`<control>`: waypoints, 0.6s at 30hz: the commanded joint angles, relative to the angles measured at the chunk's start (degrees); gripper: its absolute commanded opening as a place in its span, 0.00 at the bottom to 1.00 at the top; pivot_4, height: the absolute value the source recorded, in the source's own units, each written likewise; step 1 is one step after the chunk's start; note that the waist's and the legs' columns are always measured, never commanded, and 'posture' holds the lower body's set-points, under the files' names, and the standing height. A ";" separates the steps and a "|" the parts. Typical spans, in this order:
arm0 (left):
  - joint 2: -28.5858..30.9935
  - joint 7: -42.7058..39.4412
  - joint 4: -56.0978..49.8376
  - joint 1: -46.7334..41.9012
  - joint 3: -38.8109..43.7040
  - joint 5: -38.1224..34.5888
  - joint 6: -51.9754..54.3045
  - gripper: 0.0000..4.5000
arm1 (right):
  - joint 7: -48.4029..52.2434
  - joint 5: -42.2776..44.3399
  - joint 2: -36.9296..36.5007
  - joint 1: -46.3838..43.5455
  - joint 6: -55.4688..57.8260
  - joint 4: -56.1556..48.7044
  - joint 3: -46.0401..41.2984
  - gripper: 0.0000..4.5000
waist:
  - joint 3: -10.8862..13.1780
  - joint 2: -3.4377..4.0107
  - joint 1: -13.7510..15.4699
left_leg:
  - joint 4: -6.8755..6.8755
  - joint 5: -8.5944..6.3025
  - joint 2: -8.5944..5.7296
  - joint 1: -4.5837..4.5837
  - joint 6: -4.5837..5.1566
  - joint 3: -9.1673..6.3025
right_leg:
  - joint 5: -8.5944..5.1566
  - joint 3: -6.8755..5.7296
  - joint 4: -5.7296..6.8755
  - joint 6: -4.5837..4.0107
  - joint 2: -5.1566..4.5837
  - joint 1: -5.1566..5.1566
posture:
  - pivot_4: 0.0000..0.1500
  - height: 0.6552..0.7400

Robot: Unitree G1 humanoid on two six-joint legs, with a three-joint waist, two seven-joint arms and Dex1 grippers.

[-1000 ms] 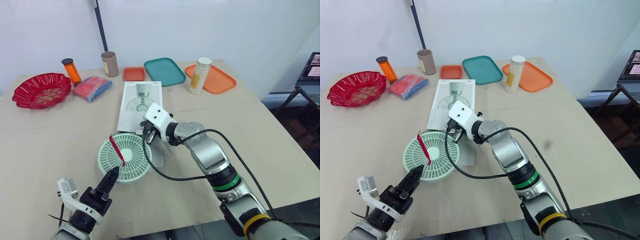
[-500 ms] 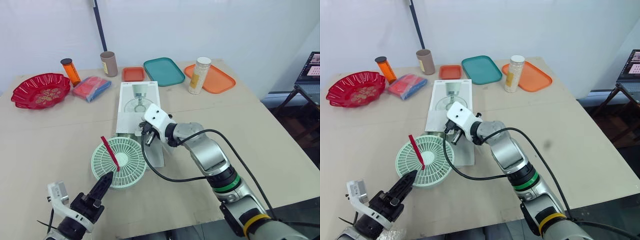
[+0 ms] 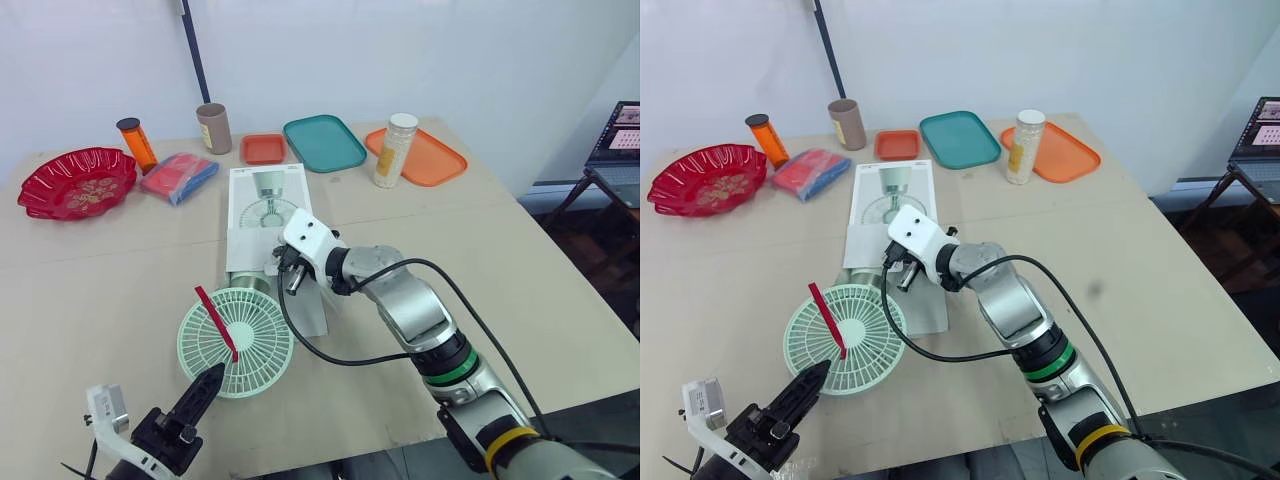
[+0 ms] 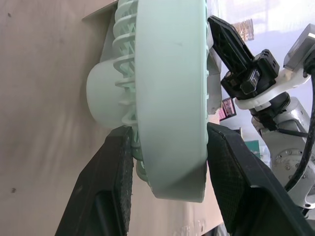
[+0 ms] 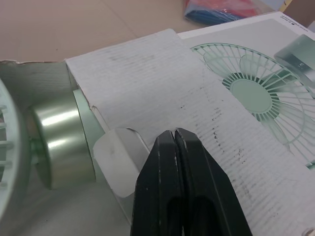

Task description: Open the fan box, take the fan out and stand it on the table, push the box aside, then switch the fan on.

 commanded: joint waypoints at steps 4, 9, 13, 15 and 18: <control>0.18 1.34 2.69 2.02 -0.58 3.08 0.08 0.39 | -1.79 -0.07 1.69 -1.76 2.05 1.46 0.28 0.00 | 0.01 0.01 -0.35 | -0.02 0.00 0.03 0.01 0.00 0.00 | 0.01 0.00 0.00 -0.03 0.04 -0.01 | 1.00 1.00; 0.09 0.59 2.77 2.96 -0.05 3.18 -0.18 0.39 | -3.28 -0.34 3.39 -2.98 1.94 3.52 0.37 0.00 | 0.01 0.01 -0.38 | -0.02 0.00 0.04 0.01 0.00 0.00 | 0.02 -0.01 0.00 -0.04 0.04 -0.03 | 1.00 1.00; 0.12 -0.24 2.29 4.82 0.52 3.09 -0.43 0.39 | -3.69 -0.34 3.86 -3.08 2.15 4.00 0.52 0.00 | 0.01 0.02 -0.46 | -0.03 -0.01 0.05 0.00 0.01 0.00 | 0.01 -0.01 0.00 -0.05 0.04 -0.05 | 1.00 1.00; -0.08 -0.78 2.19 6.03 0.67 3.08 -0.68 0.39 | -3.86 -0.33 3.97 -3.15 2.30 4.16 0.48 0.00 | 0.01 0.02 -0.56 | -0.04 -0.01 0.05 0.00 0.02 0.01 | 0.01 0.00 0.00 -0.06 0.05 -0.06 | 1.00 1.00; -0.57 -1.97 2.39 8.13 0.61 3.58 -0.90 0.39 | -4.10 -0.37 4.09 -3.26 2.50 4.46 0.37 0.00 | 0.01 0.02 -0.59 | -0.05 -0.01 0.06 0.00 0.03 0.03 | 0.00 0.00 0.00 -0.06 0.05 -0.08 | 1.00 1.00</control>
